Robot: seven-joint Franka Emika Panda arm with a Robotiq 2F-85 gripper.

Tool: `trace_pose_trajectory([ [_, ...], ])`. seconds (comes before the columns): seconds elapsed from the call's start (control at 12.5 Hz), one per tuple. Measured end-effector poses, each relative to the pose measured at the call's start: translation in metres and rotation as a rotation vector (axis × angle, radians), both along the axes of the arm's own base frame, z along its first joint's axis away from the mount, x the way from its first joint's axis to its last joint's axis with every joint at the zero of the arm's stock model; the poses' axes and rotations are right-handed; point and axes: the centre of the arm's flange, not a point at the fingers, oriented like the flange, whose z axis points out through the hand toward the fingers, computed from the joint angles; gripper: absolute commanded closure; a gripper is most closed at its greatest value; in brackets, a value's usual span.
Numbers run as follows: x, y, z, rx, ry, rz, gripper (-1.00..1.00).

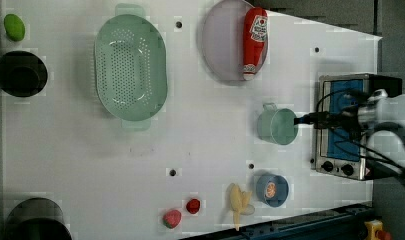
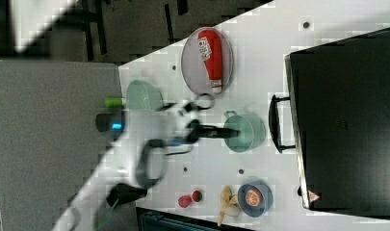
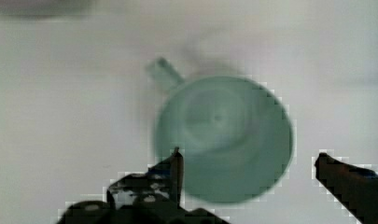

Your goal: Drag mug left to right.

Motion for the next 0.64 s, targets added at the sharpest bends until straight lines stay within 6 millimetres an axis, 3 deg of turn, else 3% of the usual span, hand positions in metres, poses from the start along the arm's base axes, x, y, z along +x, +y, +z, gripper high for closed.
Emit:
trace_pose_trajectory([
  [0.24,0.012,0.050,0.127,-0.043,-0.117,-0.193,-1.00],
  [0.4,0.001,0.075,0.202,-0.077,-0.168,-0.320,-1.00],
  [0.64,-0.020,0.103,0.269,-0.071,-0.187,-0.474,-1.00],
])
